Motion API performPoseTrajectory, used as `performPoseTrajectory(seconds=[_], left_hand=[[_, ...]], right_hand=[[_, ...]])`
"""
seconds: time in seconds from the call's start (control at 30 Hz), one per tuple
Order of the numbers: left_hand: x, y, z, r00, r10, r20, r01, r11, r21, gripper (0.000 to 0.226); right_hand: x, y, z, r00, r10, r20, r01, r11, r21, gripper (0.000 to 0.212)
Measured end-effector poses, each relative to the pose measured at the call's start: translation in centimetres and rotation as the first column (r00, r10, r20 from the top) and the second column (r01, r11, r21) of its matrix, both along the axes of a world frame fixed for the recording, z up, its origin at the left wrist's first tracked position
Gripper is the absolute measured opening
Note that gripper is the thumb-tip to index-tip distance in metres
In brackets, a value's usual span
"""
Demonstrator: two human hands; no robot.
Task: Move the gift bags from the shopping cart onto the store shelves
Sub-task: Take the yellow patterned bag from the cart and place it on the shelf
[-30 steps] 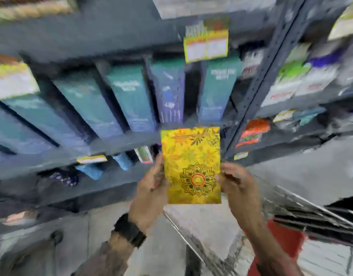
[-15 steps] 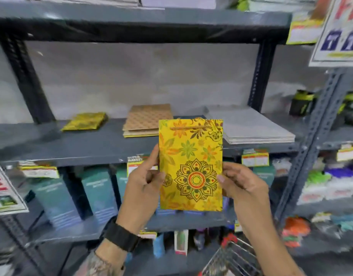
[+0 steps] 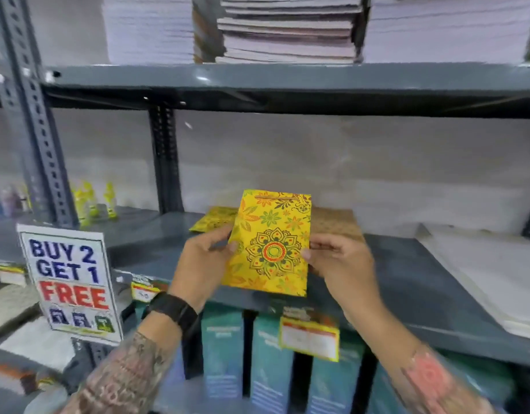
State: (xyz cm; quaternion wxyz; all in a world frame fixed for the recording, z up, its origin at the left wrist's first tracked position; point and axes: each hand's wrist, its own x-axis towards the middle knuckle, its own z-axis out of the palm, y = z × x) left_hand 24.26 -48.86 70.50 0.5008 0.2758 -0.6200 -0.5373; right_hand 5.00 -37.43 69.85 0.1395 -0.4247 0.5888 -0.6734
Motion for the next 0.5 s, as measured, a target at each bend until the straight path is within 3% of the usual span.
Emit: performPoseTrajectory(seconds=[0.07,0.2,0.3,0.5], left_hand=[[0.1,-5.2,1.1,0.995,-0.052,0.086,0.051,0.999,0.010,0.070],[-0.9,-14.5,2.5,0.961,-0.002,0.276,-0.002,1.000,0.013,0.054],[-2.3,-20.7,1.9,0.920,0.074,0.384,-0.088,0.996,0.020,0.041],[-3.5,-28.9,0.6,0.724,0.165,0.670,-0.116,0.986,-0.117,0.047]], right_hand=[[0.0,-6.2,0.9,1.000,0.013,0.007,-0.013,0.997,0.077,0.027],[0.2,-16.7,2.2,0.999,0.011,0.047,-0.024,0.964,0.266,0.016],[0.1,-23.0,2.3,0.999,0.009,0.043,-0.026,0.907,0.421,0.026],[-0.3,-30.5,1.1,0.998,0.064,0.018,-0.064,0.855,0.515,0.047]])
